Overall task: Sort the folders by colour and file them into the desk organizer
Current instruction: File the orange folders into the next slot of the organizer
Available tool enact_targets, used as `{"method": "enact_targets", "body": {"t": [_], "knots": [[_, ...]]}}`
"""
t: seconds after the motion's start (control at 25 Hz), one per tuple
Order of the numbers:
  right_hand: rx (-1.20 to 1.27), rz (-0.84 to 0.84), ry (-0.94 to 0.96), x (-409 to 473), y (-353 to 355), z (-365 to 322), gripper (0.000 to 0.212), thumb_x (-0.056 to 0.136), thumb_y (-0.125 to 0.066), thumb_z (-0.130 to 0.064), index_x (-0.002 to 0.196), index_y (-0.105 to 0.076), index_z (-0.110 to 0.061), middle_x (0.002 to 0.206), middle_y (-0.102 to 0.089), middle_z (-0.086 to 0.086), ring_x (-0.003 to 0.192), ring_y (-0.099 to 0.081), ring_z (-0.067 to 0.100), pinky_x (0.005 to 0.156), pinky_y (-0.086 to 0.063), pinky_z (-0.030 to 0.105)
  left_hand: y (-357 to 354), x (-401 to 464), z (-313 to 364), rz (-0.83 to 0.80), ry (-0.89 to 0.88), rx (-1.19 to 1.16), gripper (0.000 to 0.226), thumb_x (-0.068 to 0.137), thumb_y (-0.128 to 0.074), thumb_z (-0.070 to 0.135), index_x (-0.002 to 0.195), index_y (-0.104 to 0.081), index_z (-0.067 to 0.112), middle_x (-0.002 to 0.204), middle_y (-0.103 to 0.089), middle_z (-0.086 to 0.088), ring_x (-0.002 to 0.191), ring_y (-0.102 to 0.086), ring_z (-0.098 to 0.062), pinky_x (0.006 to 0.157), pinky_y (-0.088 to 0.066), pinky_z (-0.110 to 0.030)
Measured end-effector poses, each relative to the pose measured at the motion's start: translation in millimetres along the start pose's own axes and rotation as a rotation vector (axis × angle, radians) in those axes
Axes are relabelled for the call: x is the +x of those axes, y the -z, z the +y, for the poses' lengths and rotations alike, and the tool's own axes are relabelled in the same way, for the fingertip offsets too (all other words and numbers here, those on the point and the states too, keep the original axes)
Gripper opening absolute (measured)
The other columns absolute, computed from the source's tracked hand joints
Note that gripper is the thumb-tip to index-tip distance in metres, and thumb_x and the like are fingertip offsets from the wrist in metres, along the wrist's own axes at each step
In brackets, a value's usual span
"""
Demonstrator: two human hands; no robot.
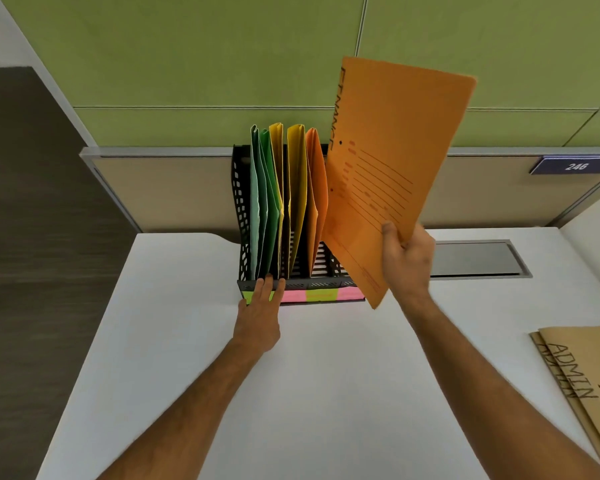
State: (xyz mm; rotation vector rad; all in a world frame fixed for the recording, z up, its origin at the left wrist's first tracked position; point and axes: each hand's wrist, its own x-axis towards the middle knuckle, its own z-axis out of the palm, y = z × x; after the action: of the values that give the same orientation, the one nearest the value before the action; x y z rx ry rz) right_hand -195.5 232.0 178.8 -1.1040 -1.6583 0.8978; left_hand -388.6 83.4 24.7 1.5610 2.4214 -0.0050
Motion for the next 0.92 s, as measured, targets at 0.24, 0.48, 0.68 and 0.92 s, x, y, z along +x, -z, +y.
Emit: {"method": "enact_targets", "body": {"t": [0.24, 0.48, 0.68, 0.92], "knots": [[-0.062, -0.046, 0.032, 26.1, -73.4, 18.2, 0.040, 0.104, -0.040, -0.042, 0.121, -0.059, -0.011, 0.114, -0.068, 0.008, 0.093, -0.067, 0.021, 0.082, -0.062, 0.041, -1.1, 3.2, -0.2, 0.005, -0.003, -0.004, 0.098, 0.091, -0.068, 0.021, 0.160, 0.002, 0.026, 0.169, 0.001, -0.006, 0.156, -0.002, -0.030, 0.117, -0.035, -0.051], [-0.027, -0.132, -0.141, 11.9, -110.3, 50.5, 0.053, 0.101, -0.038, -0.054, 0.138, -0.045, -0.017, 0.129, -0.062, 0.009, 0.111, -0.066, 0.028, 0.094, -0.058, 0.048, -7.3, 5.3, 0.7, 0.015, 0.007, -0.019, 0.101, 0.090, -0.070, 0.023, 0.160, 0.004, 0.028, 0.169, 0.003, -0.006, 0.156, -0.002, -0.031, 0.115, -0.039, -0.047], [-0.081, -0.283, -0.176, 13.2, -121.1, 70.0, 0.044, 0.105, -0.038, -0.044, 0.134, -0.048, -0.012, 0.115, -0.067, 0.012, 0.096, -0.070, 0.027, 0.085, -0.061, 0.045, -6.2, 4.8, 0.0, 0.011, 0.006, -0.013, 0.101, 0.090, -0.069, 0.023, 0.160, 0.003, 0.028, 0.169, 0.003, -0.005, 0.156, -0.002, -0.031, 0.112, -0.041, -0.045], [-0.431, -0.558, -0.165, 4.6, -125.3, 105.1, 0.025, 0.102, -0.052, -0.029, 0.112, -0.060, -0.008, 0.096, -0.070, 0.011, 0.087, -0.070, 0.027, 0.084, -0.060, 0.045, -3.8, 5.2, 0.7, 0.008, 0.005, -0.021, 0.100, 0.090, -0.070, 0.022, 0.160, 0.001, 0.027, 0.169, 0.001, -0.005, 0.156, -0.005, -0.031, 0.109, -0.045, -0.042]]}}
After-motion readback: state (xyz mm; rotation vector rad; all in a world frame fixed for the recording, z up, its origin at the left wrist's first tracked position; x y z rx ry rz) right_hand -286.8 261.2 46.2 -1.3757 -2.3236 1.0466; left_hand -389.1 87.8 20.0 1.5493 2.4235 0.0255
